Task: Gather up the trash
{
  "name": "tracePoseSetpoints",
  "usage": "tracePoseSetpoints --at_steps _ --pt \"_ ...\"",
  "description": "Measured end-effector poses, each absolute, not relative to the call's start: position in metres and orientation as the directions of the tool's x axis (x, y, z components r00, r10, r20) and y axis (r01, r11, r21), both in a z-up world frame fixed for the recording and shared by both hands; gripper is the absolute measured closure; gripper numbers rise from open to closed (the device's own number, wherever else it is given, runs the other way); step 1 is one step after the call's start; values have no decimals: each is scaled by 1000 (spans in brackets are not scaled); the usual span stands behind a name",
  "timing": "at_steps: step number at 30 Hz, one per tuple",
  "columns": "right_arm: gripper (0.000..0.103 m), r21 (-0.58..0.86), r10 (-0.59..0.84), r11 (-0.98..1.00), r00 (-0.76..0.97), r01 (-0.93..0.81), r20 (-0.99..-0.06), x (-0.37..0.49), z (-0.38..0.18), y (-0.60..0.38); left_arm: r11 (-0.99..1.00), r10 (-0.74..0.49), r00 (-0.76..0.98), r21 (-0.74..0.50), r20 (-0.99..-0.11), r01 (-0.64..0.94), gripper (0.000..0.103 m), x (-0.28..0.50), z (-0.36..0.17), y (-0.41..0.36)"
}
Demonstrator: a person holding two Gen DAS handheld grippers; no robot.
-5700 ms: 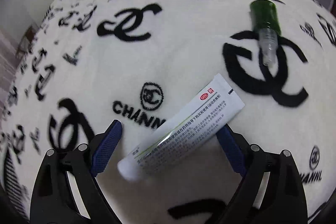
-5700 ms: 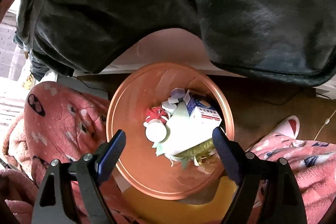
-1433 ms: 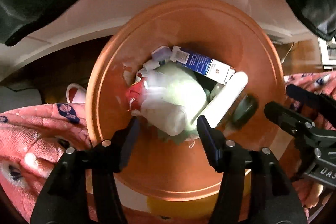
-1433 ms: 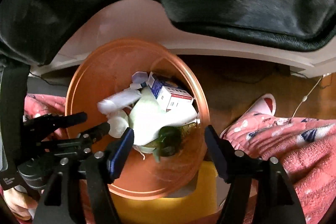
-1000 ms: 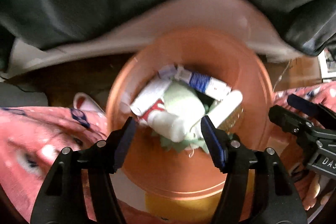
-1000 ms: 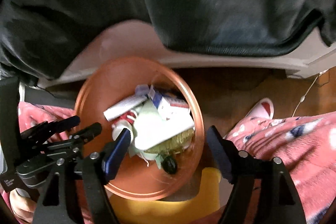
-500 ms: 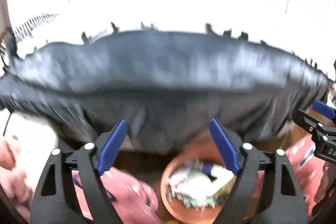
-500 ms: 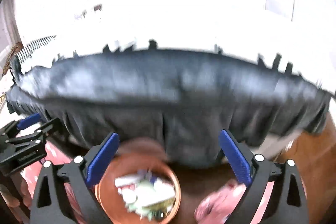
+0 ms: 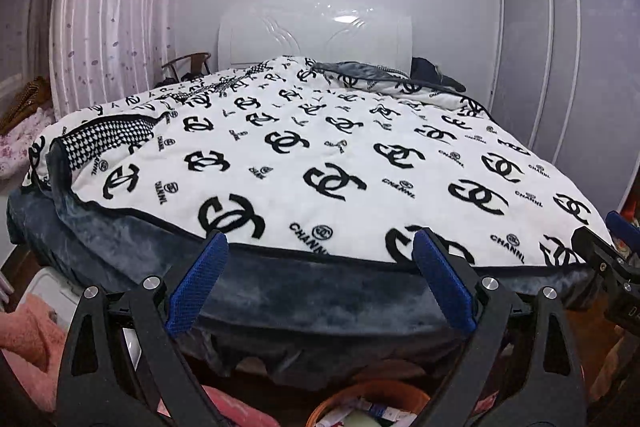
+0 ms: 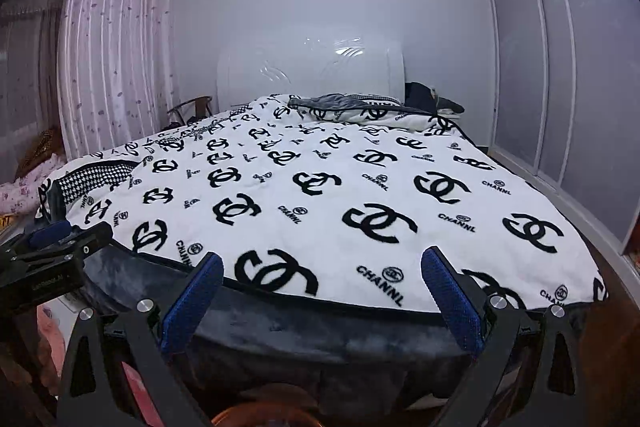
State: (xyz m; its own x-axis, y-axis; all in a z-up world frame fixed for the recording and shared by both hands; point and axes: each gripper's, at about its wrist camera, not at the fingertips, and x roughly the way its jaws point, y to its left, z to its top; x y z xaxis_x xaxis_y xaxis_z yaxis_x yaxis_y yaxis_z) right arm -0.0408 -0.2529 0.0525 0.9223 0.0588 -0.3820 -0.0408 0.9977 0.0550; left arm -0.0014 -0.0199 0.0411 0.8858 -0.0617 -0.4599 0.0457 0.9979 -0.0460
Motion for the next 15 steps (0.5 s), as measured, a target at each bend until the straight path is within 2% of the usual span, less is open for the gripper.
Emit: tracePoseSetpoints --at_steps 15 --pt "5 53 59 998 923 -42 -380 -57 49 -251 999 -41 898 -25 -438 33 12 -19 46 -18"
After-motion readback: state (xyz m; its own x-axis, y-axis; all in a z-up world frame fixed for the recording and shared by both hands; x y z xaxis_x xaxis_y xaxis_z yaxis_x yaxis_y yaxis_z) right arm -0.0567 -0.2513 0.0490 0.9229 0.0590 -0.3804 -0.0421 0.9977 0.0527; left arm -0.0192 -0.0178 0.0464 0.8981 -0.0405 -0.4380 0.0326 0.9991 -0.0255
